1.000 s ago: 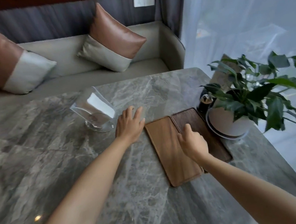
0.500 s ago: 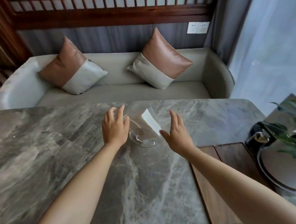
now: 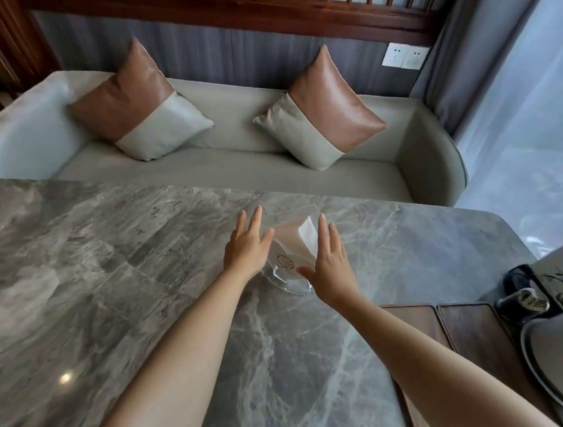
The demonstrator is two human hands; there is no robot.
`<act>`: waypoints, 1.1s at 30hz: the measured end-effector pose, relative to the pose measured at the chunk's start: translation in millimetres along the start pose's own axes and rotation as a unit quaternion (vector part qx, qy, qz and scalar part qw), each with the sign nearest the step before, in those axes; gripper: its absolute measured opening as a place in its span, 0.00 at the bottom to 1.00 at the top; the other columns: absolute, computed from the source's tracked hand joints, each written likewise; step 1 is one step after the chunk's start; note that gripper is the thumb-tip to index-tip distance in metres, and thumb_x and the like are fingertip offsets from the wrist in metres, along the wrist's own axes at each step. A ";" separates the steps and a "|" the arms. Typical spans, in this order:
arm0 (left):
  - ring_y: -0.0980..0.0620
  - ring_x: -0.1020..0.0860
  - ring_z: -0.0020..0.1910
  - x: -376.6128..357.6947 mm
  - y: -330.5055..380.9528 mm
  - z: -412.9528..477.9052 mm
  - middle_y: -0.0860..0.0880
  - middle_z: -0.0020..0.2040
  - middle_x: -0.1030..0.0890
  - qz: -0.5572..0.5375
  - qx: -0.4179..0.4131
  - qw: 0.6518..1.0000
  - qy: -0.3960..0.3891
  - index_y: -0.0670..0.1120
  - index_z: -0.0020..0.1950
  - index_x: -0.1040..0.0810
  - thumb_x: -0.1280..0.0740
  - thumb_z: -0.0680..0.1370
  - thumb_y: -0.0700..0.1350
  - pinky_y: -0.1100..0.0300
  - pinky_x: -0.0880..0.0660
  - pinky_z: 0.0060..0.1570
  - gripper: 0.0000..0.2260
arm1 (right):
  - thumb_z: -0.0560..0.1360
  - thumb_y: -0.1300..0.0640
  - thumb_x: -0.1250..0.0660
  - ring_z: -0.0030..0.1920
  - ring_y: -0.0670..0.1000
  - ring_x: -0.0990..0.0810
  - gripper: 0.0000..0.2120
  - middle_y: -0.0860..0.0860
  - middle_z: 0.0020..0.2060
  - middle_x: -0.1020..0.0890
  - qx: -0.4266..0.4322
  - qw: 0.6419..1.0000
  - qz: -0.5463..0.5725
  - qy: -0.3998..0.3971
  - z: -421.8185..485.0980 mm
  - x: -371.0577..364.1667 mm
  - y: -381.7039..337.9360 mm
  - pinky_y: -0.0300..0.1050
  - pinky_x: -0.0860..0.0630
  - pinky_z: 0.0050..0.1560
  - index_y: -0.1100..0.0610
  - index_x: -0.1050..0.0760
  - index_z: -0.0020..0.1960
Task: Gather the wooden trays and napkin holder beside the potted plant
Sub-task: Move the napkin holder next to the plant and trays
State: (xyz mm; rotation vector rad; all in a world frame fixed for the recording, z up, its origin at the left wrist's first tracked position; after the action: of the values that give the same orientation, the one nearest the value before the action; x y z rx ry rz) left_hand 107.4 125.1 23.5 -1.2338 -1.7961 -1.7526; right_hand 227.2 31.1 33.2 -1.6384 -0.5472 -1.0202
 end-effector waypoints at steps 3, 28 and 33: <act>0.44 0.46 0.77 -9.7 0.5 4.1 0.45 0.79 0.49 -0.025 0.003 1.000 -0.004 0.51 0.77 0.53 0.48 0.82 0.51 0.49 0.44 0.73 0.26 | 0.73 0.59 0.34 0.72 0.57 0.42 0.44 0.56 0.74 0.46 0.001 1.000 -0.007 0.020 2.1 -4.7 3.4 0.53 0.30 0.63 0.52 0.65 0.73; 0.43 0.37 0.72 -37.3 3.6 -104.9 0.39 0.73 0.40 -0.094 -0.010 0.994 -0.051 0.40 0.76 0.46 0.46 0.82 0.47 0.52 0.39 0.71 0.24 | 0.71 0.61 0.33 0.60 0.57 0.31 0.44 0.58 0.62 0.31 -0.007 0.996 0.061 0.059 -120.6 -2.6 26.6 0.48 0.31 0.57 0.44 0.65 0.66; 0.43 0.35 0.70 -50.1 -1.0 -153.5 0.38 0.71 0.36 -0.122 -0.014 0.991 -0.048 0.39 0.75 0.44 0.43 0.81 0.46 0.55 0.38 0.70 0.24 | 0.71 0.59 0.32 0.61 0.58 0.31 0.44 0.58 0.62 0.30 0.004 0.996 0.060 0.066 -173.3 -0.6 36.8 0.49 0.29 0.55 0.46 0.63 0.71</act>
State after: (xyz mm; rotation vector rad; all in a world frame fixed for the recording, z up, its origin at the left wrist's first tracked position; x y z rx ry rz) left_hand 85.8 -34.6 12.5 -1.1698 -2.0591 -1.8817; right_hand 196.1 -142.9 22.1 -1.5642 -0.3600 -1.0287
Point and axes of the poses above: each hand's wrist, its own z-axis towards the middle knuckle, its own x-axis out of the back of the hand, y = z × x, the point moved 3 cm from there along z, towards the middle knuckle
